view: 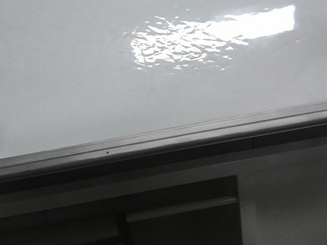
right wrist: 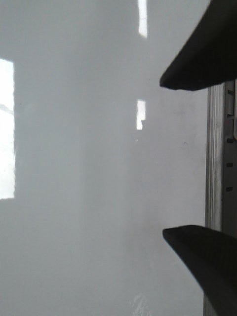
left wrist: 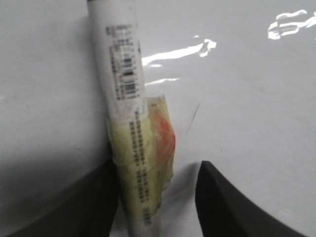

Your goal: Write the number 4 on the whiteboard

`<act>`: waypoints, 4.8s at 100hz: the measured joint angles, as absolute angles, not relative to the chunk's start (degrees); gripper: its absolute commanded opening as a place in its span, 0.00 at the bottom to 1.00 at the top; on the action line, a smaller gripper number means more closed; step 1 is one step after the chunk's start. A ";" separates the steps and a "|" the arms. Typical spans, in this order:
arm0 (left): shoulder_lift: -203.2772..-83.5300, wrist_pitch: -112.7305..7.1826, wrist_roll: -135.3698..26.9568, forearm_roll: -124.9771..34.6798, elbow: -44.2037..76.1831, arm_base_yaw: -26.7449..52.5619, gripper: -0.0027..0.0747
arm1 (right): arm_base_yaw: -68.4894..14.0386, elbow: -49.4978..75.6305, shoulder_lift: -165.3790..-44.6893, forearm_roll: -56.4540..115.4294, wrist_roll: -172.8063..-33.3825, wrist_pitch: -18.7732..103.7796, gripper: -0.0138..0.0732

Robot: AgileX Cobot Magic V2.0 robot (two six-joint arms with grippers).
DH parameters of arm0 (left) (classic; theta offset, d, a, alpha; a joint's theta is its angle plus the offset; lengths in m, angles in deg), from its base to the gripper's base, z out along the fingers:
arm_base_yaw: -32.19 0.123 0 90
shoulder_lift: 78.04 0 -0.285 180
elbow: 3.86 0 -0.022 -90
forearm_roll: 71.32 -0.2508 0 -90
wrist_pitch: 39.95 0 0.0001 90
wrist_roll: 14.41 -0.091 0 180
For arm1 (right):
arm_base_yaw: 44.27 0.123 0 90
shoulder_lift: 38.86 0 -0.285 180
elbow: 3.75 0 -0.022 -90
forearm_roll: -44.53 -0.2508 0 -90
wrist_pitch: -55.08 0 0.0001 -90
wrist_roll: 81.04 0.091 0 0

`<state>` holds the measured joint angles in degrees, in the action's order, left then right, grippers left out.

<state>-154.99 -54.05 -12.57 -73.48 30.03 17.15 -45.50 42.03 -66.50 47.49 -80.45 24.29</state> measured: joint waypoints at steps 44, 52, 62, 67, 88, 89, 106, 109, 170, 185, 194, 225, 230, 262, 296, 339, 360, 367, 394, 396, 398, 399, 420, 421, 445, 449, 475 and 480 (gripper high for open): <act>-155.11 -54.89 -12.57 -74.03 30.03 17.15 0.04 | -45.50 41.90 -66.61 47.29 -80.45 24.29 0.75; -154.82 -54.98 -12.57 -74.03 30.03 17.03 0.01 | -45.50 40.11 -66.99 46.47 -80.45 22.02 0.74; -153.67 -57.50 -12.84 -74.78 29.59 15.98 0.01 | -45.50 36.21 -69.07 44.53 -82.42 16.61 0.74; -152.95 -60.47 -13.82 -75.22 28.48 14.65 0.01 | -45.50 34.01 -70.97 42.81 -85.07 13.42 0.74; -152.05 -75.61 -20.80 -75.00 19.76 7.02 0.01 | -43.61 26.40 -80.78 26.96 -104.30 0.91 0.74; -152.05 -76.36 -21.57 -74.67 19.51 6.74 0.01 | -43.59 26.02 -81.13 26.31 -105.10 0.17 0.74; -152.85 -85.48 -37.59 -63.87 13.71 1.03 0.01 | -42.53 22.47 -89.24 11.20 -124.43 -7.72 0.74; -153.33 -87.80 -40.76 -61.22 12.85 0.25 0.01 | -42.43 22.01 -90.88 9.11 -128.32 -8.92 0.74; -166.44 -99.23 -64.54 -46.47 2.17 -10.38 0.01 | -23.85 9.81 -112.87 3.77 -148.89 -8.17 0.74; -166.44 -99.23 -67.07 -46.47 1.92 -10.50 0.01 | -19.66 6.43 -118.20 5.10 -149.53 -7.06 0.74; -166.44 -99.23 -67.48 -46.47 1.92 -10.50 0.01 | -19.11 4.79 -120.80 5.08 -149.76 -7.06 0.73; -166.44 -98.38 -67.86 -46.47 1.92 -10.50 0.01 | -19.08 4.09 -122.21 5.08 -150.92 -7.82 0.44; -166.44 -98.38 -67.86 -46.47 1.92 -10.50 0.01 | -19.08 4.09 -122.21 5.08 -150.92 -7.82 0.40; -166.44 -97.97 -67.90 -46.58 1.92 -10.50 0.34 | -19.08 4.09 -122.21 5.08 -151.05 -8.26 0.14; -163.62 -94.82 -64.12 -46.00 1.92 -6.47 0.61 | -19.08 4.09 -119.73 10.59 -143.68 -6.03 0.14; -140.57 -92.84 -61.95 -37.95 18.59 13.32 0.60 | -25.58 13.44 -106.44 26.46 -112.98 2.09 0.14; -130.64 -85.82 -61.83 -35.77 26.74 18.05 0.60 | -25.59 15.68 -102.92 26.04 -112.13 3.69 0.14; -129.38 -84.10 -61.83 -35.62 27.41 18.14 0.60 | -25.59 15.68 -102.92 24.73 -112.13 3.96 0.14; -129.33 -82.88 -61.83 -35.10 27.75 18.14 0.60 | -25.68 10.24 -108.92 21.41 -111.90 0.65 0.14; -129.33 -82.88 -61.83 -35.10 27.75 18.14 0.60 | -25.68 9.41 -109.59 21.41 -111.67 0.20 0.14; -129.33 -82.88 -61.83 -35.10 27.75 18.14 0.60 | -25.68 8.54 -110.25 21.41 -111.49 -0.23 0.14; -129.33 -82.88 -61.83 -35.09 27.75 18.14 0.60 | -25.68 7.94 -110.47 21.41 -111.21 -0.54 0.14; -129.33 -82.77 -61.83 -34.87 27.75 18.14 0.60 | -22.28 4.16 -113.03 24.84 -106.63 -0.99 0.14; -129.33 -82.77 -61.83 -34.87 27.75 18.14 0.60 | -22.09 4.12 -113.03 24.96 -106.60 -0.84 0.14; -129.33 -82.52 -61.83 -34.87 27.78 18.14 0.60 | -19.67 5.10 -114.73 25.04 -105.37 6.53 0.14; -129.33 -82.39 -61.83 -34.87 27.78 18.14 0.60 | -19.67 5.10 -115.65 25.04 -105.38 7.31 0.14; -129.33 -81.63 -61.83 -34.87 27.78 18.14 0.60 | -19.58 5.10 -122.53 25.22 -105.25 12.41 0.14; -129.33 -81.60 -61.83 -34.87 27.78 18.14 0.60 | -19.58 5.10 -123.94 25.31 -105.25 12.68 0.14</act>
